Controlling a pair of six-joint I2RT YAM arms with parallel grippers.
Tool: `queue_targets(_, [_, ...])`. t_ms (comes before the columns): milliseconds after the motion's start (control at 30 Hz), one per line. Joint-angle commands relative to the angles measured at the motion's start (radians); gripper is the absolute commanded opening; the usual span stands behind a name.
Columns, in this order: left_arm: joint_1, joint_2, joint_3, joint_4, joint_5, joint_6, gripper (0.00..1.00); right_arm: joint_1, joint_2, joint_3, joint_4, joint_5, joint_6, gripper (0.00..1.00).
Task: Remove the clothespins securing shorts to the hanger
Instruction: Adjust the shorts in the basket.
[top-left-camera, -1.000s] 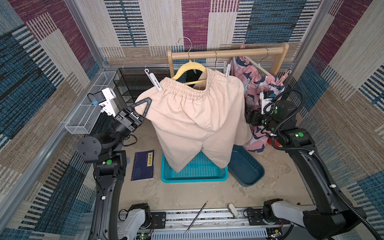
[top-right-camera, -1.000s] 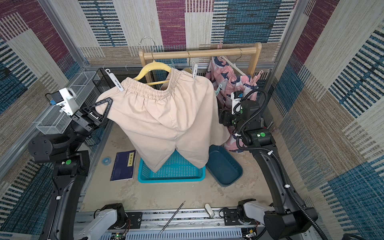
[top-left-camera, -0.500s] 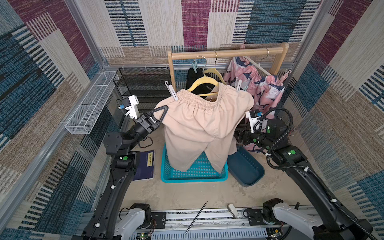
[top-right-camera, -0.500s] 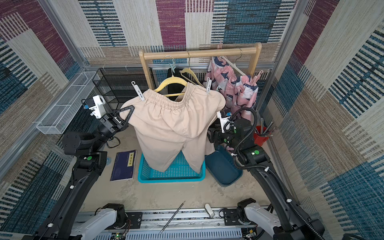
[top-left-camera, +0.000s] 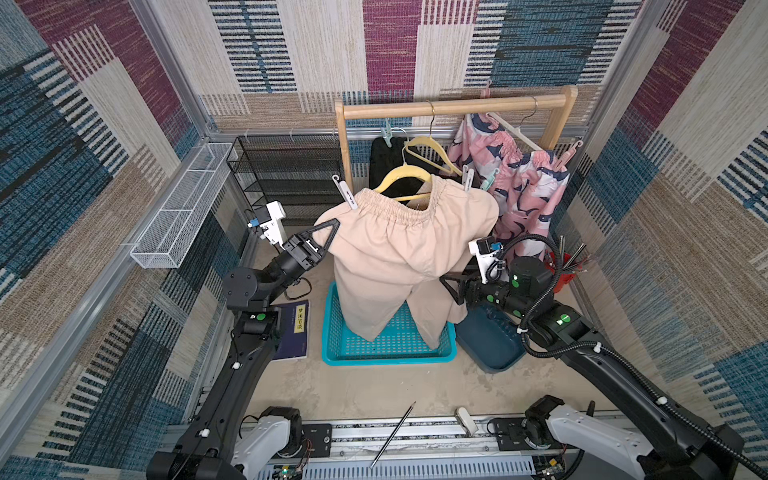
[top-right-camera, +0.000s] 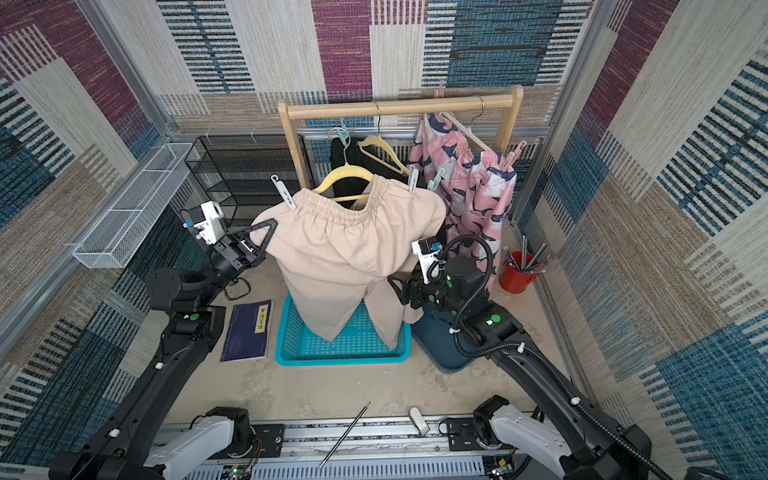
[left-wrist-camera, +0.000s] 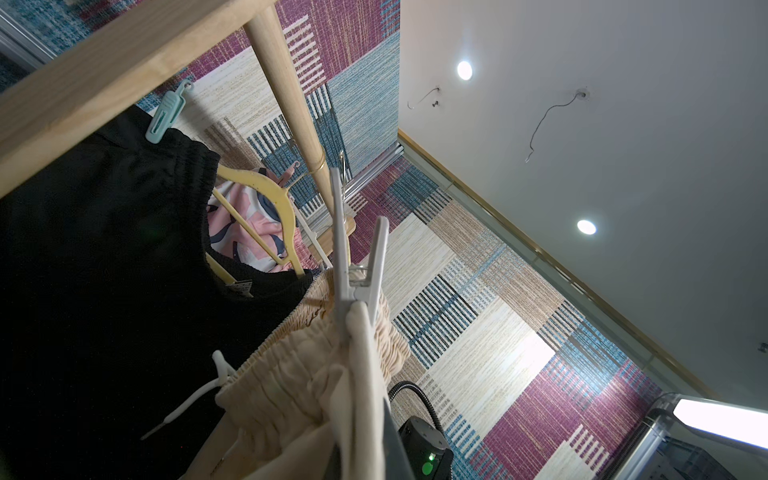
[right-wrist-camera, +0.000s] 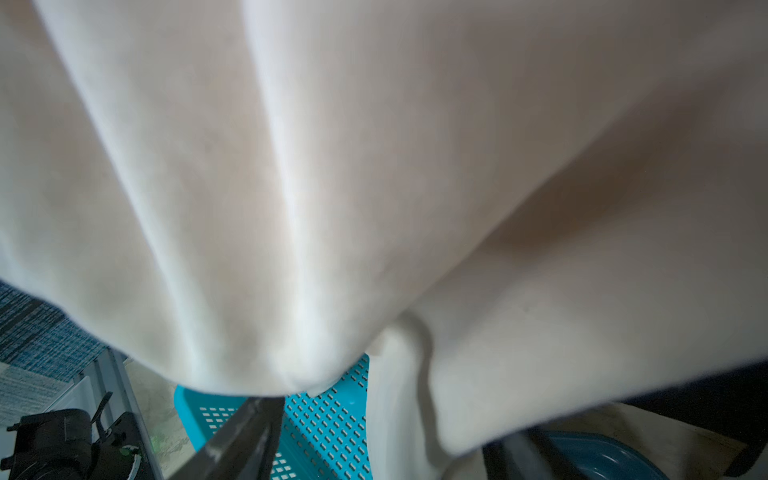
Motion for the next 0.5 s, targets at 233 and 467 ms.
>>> queue_targets(233, [0.001,-0.072,-0.105,0.017,0.002,0.069,0.0,0.061,0.047,-0.066,0.151,-0.11,0.035,0.71])
queue_targets(467, [0.001,-0.093,-0.193,0.071,-0.013,0.036,0.0,0.181,0.082,-0.111,0.236,-0.08,0.053,0.71])
